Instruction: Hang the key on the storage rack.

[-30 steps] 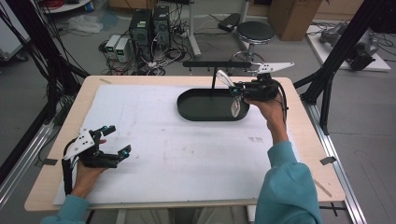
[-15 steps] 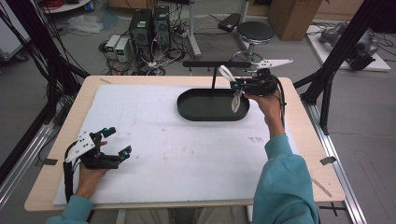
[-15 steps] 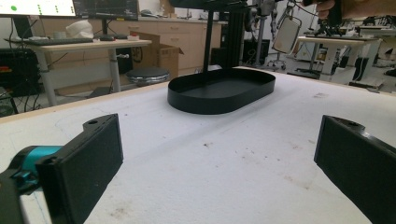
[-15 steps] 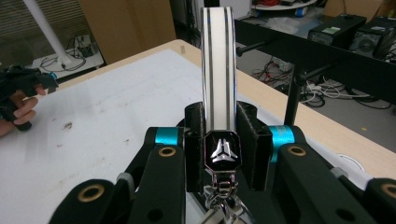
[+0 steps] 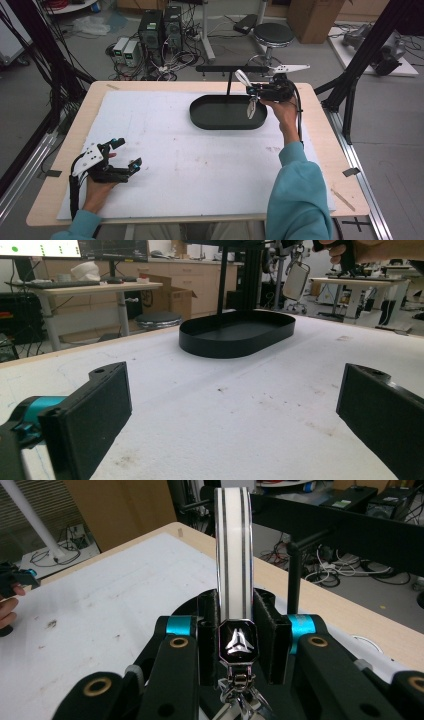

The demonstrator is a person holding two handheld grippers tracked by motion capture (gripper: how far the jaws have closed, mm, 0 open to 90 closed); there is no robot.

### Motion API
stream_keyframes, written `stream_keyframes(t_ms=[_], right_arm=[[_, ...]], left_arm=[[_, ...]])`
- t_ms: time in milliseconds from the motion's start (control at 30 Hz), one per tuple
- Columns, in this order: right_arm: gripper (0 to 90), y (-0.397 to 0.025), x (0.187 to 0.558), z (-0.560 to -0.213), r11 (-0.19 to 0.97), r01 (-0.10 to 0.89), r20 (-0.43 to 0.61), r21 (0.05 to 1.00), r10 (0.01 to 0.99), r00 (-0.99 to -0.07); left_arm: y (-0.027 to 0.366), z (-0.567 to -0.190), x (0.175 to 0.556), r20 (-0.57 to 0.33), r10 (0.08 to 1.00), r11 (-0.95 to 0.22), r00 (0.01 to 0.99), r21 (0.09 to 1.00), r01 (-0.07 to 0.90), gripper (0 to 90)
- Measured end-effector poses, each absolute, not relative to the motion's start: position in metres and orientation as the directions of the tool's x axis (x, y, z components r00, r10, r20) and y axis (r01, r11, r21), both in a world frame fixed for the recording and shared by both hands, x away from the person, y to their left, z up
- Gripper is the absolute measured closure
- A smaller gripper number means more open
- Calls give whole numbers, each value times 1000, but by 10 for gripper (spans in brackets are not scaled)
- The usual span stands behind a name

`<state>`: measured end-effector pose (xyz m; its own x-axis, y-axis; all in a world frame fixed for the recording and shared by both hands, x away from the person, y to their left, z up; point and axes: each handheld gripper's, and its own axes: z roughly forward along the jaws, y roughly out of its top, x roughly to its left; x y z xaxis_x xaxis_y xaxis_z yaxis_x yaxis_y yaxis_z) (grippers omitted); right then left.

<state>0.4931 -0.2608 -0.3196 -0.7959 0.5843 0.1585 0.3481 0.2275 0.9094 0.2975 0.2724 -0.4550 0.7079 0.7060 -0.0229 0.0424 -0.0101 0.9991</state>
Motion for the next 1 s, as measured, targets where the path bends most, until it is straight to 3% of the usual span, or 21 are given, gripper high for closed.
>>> stream_keyframes(t_ms=[1000], right_arm=[[744,-270,515,-344,141,407,229,903,644,-730]], left_arm=[[272,-456,297,-23,721,-6,693,999,39,17]])
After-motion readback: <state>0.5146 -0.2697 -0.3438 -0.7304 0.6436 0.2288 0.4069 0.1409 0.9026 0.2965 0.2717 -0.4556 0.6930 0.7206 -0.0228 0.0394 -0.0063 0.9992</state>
